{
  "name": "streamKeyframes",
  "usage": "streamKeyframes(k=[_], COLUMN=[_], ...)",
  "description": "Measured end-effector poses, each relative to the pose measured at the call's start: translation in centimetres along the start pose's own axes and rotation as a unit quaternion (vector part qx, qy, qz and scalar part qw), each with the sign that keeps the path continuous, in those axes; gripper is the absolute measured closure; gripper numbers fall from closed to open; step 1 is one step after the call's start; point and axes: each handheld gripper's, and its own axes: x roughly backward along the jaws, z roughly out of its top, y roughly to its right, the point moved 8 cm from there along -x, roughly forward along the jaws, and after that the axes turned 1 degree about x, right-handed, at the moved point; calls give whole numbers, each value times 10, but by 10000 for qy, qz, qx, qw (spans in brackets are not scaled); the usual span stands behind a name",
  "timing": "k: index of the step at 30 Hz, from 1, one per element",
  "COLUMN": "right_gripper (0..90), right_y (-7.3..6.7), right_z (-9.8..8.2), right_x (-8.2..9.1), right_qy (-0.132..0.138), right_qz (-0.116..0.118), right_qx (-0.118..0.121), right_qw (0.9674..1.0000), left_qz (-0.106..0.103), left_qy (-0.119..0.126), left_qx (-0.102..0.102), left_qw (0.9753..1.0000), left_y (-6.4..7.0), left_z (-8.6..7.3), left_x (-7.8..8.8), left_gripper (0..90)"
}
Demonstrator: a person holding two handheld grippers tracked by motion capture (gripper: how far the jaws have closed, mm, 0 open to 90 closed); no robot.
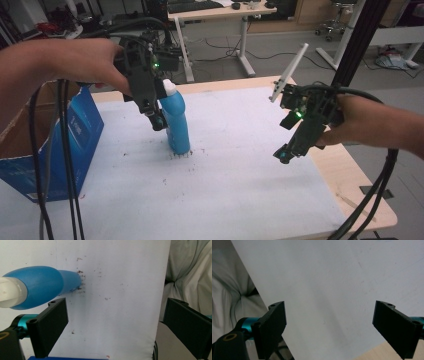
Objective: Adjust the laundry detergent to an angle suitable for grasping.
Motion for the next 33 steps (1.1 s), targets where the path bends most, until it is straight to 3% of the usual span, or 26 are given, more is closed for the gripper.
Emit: streamKeyframes(k=[2, 3, 4, 6, 9, 11, 12, 13, 14, 15, 17, 18, 19, 20, 23, 25, 29, 30, 31, 32, 33], right_gripper=[110, 110, 110, 110, 110, 110, 110, 110, 110, 110, 110, 110, 110, 110, 110, 110, 110, 110, 109, 110, 110], right_y=[-1, -1, -1, 0, 2, 3, 3, 6, 6, 8, 10, 10, 12, 12, 14, 14, 15, 15, 15, 14, 14], right_z=[3, 3, 5, 7, 6, 6, 6, 6, 6, 5, 2, 2, -1, -1, -4, -6, -7, -6, -7, -8, -8], right_x=[-1, -1, -3, -5, -8, -12, -12, -15, -15, -18, -22, -22, -26, -26, -30, -33, -35, -36, -39, -40, -40], right_qy=[427, 427, 752, 1033, 1218, 1490, 1490, 1701, 1701, 1925, 2094, 2094, 2256, 2256, 2429, 2585, 2749, 2816, 2945, 2995, 2995], right_qz=[-43, -43, -28, -22, -84, -181, -181, -272, -272, -345, -411, -411, -483, -483, -572, -630, -755, -794, -867, -902, -902], right_qx=[-218, -218, -405, -602, -702, -873, -873, -1014, -1014, -1165, -1279, -1279, -1364, -1364, -1439, -1521, -1526, -1553, -1598, -1632, -1632], right_qw=[9988, 9988, 9963, 9928, 9900, 9848, 9848, 9798, 9798, 9737, 9686, 9686, 9634, 9634, 9576, 9519, 9463, 9435, 9382, 9357, 9357], left_qz=[22, 22, 27, 42, 31, 27, 27, 30, 38, 36, 20, 17, 15, 15, 23, 15, 4, 3, 7, 3, 9], left_qy=[1, 1, 0, 3, 1, -8, -13, -10, -7, -15, -11, -4, 8, 8, 21, 25, 37, 37, 47, 43, 46], left_qx=[-16, -16, -13, 15, 5, 2, 2, 10, 14, 18, 22, 29, 36, 36, 66, 47, 66, 73, 68, 66, 67], left_qw=[10000, 10000, 10000, 10000, 10000, 10000, 10000, 10000, 10000, 10000, 10000, 10000, 10000, 10000, 10000, 10000, 10000, 10000, 10000, 10000, 10000], left_y=[-1, -1, -1, -2, -2, -1, -2, -2, -2, -2, -2, -2, -2, -2, -3, -3, -2, -2, -2, -2, -2], left_z=[-1, -1, -1, -3, -4, -5, -6, -7, -7, -8, -9, -10, -11, -11, -12, -13, -14, -14, -14, -14, -15], left_x=[0, 0, 0, -1, -3, -4, -4, -4, -5, -5, -6, -6, -7, -7, -7, -7, -8, -8, -8, -7, -7], left_gripper=[59, 59, 59, 59, 58, 59, 59, 59, 59, 58, 59, 59, 59, 59, 59, 58, 59, 59, 59, 59, 59])
